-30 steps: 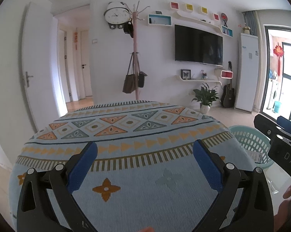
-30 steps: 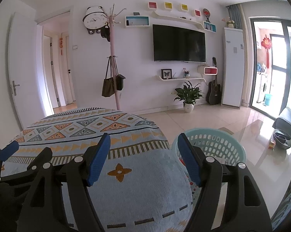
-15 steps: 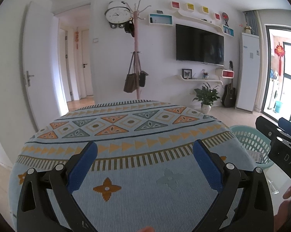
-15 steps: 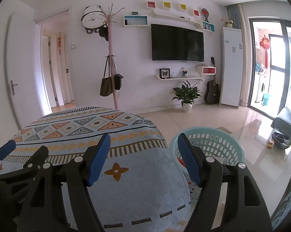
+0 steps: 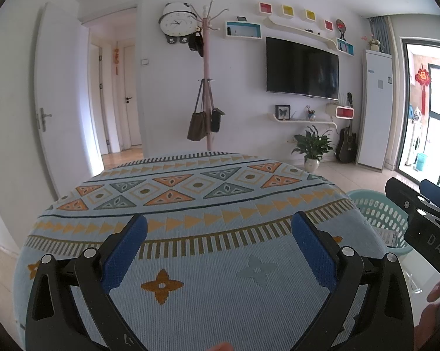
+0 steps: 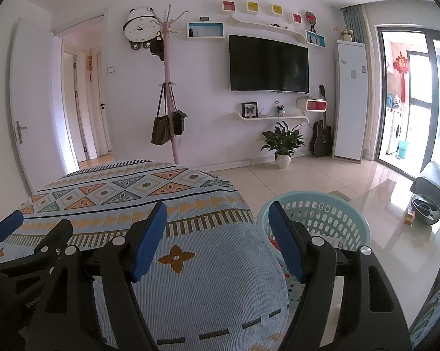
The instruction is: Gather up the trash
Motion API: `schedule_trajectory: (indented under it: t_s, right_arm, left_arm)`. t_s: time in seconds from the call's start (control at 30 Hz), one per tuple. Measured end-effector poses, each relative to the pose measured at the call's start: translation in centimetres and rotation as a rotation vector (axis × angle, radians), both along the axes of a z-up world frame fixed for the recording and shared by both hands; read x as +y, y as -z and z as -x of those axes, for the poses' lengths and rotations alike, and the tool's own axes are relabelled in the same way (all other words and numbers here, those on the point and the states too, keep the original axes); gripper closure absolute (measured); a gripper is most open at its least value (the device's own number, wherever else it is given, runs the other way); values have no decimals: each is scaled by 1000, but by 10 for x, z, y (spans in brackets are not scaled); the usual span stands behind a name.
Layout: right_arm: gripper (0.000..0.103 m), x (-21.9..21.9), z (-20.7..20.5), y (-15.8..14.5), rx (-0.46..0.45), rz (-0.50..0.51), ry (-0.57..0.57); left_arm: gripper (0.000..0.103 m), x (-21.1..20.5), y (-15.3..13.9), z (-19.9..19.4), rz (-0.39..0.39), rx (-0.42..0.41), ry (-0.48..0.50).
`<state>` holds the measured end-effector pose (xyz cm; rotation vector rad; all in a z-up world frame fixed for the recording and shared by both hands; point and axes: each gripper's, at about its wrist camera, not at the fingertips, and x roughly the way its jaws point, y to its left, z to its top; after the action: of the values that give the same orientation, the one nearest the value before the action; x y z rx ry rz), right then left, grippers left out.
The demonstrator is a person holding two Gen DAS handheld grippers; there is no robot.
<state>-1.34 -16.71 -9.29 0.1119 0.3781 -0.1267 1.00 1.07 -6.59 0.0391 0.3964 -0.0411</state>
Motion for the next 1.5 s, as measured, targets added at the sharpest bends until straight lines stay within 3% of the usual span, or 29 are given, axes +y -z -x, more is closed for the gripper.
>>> schedule_trajectory:
  t_s: [1.5]
  right_arm:
    - [35,-1,3,-1,1,1,-15]
  left_arm:
    - [7,-1,0,0,-4,-2,0]
